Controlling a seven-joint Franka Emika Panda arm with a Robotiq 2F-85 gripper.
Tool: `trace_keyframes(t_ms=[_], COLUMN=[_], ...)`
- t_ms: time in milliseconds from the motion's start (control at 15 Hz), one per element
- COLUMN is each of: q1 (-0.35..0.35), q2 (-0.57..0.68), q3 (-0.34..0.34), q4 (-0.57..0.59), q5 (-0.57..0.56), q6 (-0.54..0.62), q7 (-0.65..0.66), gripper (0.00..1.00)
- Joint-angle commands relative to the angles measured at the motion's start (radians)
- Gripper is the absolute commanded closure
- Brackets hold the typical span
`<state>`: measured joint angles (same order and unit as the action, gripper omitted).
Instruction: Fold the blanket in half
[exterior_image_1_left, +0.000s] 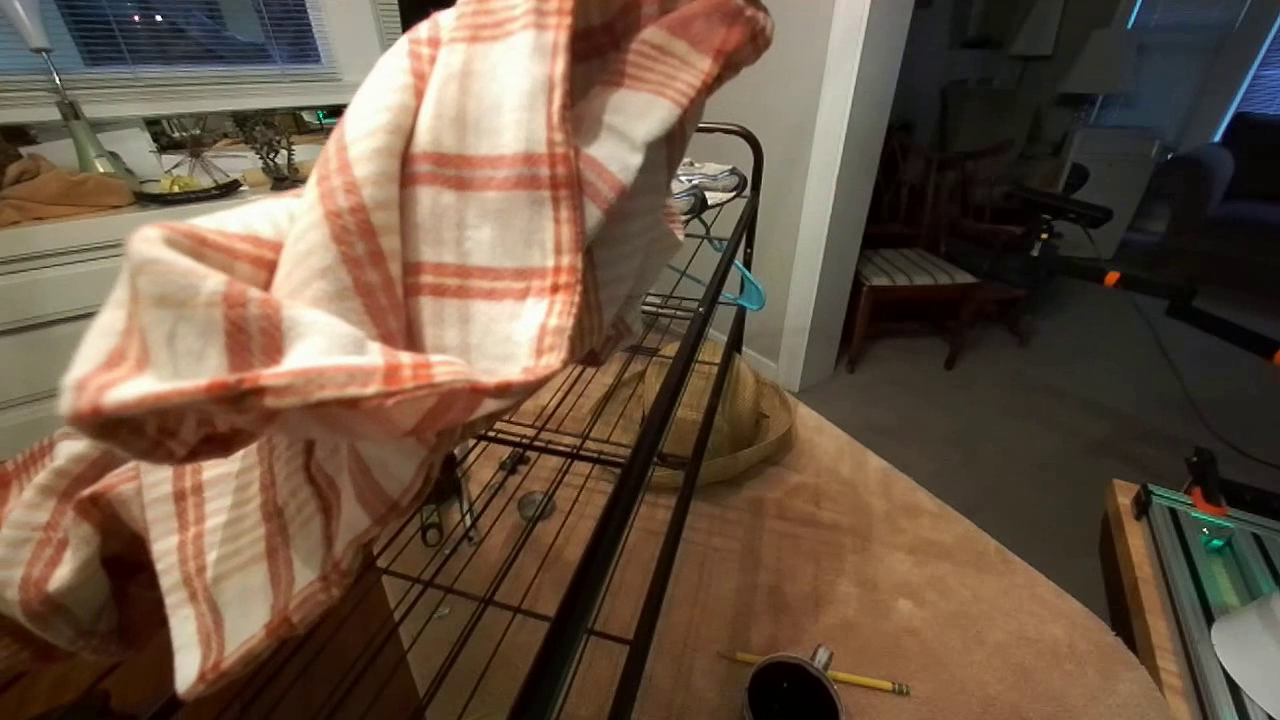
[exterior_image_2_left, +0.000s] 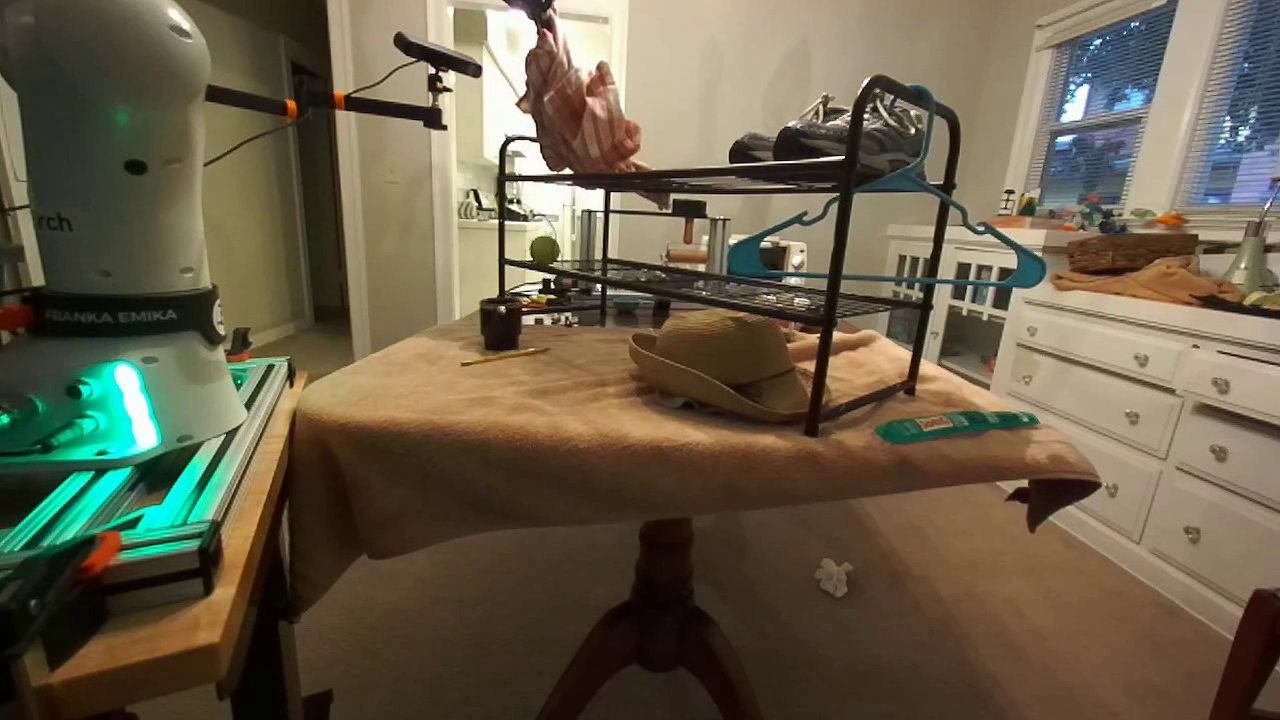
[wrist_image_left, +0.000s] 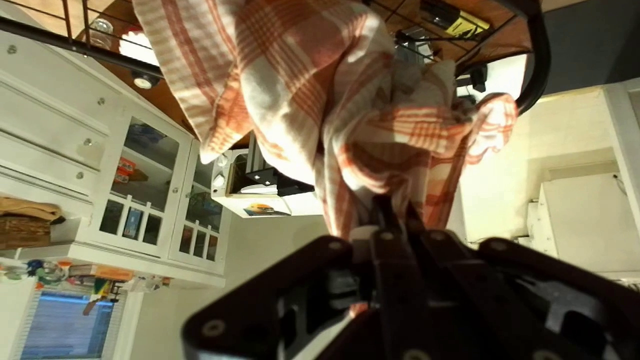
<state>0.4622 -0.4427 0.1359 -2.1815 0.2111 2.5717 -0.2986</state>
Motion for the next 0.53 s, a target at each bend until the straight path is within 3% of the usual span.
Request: trace_keyframes(t_ms=[0,467], q1=[-0.019,-0.006], q2=[-0.031,-0.106], q3=[0.012,0.001], q4=[-0.012,-0.023], q5=[0.006,0.017], q6=[-0.023,-0.068], q7=[0.021,0.01], gripper=[0.99,0.99])
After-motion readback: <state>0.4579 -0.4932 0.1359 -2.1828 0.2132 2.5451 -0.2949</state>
